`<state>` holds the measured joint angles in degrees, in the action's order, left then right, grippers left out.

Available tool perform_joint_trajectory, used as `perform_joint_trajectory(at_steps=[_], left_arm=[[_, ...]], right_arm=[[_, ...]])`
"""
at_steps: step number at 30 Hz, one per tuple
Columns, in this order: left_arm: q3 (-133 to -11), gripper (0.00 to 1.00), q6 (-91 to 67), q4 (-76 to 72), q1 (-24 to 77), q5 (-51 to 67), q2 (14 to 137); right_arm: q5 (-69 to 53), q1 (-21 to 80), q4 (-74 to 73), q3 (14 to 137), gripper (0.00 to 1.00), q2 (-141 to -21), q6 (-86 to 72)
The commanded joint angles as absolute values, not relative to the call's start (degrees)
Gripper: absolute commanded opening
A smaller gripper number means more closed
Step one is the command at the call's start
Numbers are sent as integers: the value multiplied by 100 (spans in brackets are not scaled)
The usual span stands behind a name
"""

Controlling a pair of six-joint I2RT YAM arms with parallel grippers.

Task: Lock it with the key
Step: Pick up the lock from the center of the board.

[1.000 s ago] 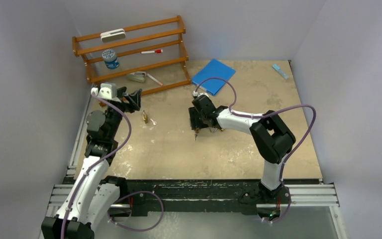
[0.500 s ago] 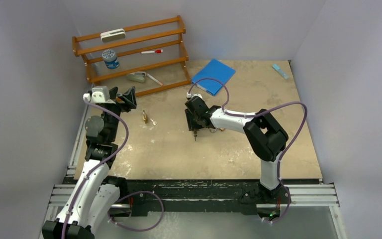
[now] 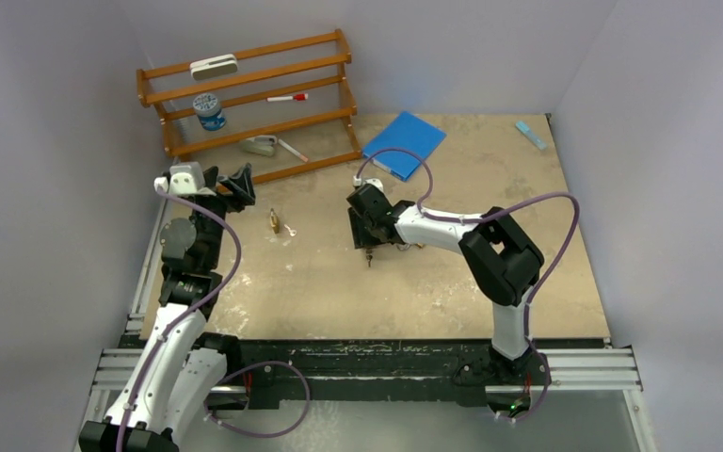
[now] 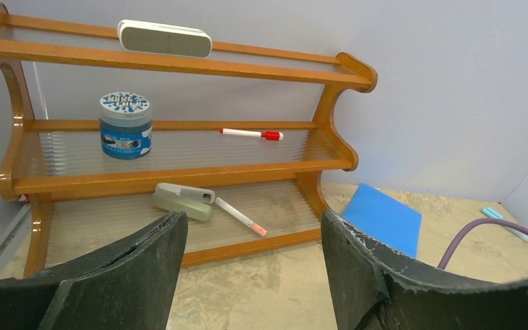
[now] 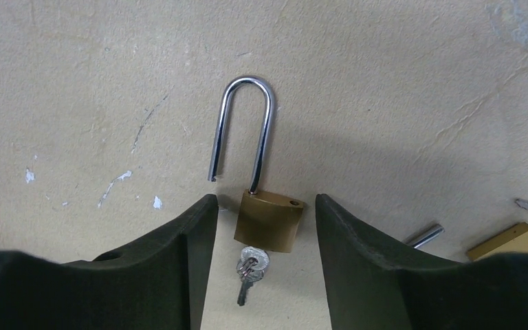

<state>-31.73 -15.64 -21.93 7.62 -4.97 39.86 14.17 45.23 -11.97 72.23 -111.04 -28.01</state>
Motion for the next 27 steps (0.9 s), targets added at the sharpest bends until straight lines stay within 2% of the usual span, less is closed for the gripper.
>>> perform_joint_trajectory(at_steps=[1,4,10,16,18,20,23,27], left_arm=[[-3462,70,-1573,-2253,765,-580,3937],[-3488,70,-1573,-2212,760,-602,3946],[-3518,70,-1565,-2133,760,-633,3968],[-3552,70,-1560,-2075,764,-657,3972],[-3580,71,-1569,-2030,765,-652,3996],[-3620,76,-1665,-1929,765,-736,4047],[-3841,85,-2120,-1609,760,-935,4248],[-4510,86,-2300,-850,765,-283,4711]], right_arm=[[1661,4603,-1663,7265,58,-11209,-3083],[1731,4623,-1692,7216,57,-11193,-3192],[1825,4645,-1805,7211,44,-11258,-3373],[1765,4653,-1784,7154,37,-11306,-3466],[1689,4658,-1756,7135,19,-11320,-3476],[1538,4660,-1679,7097,0,-11282,-3459],[1089,4652,-1201,6857,0,-11014,-3107],[804,4645,-445,6509,0,-10320,-1969]])
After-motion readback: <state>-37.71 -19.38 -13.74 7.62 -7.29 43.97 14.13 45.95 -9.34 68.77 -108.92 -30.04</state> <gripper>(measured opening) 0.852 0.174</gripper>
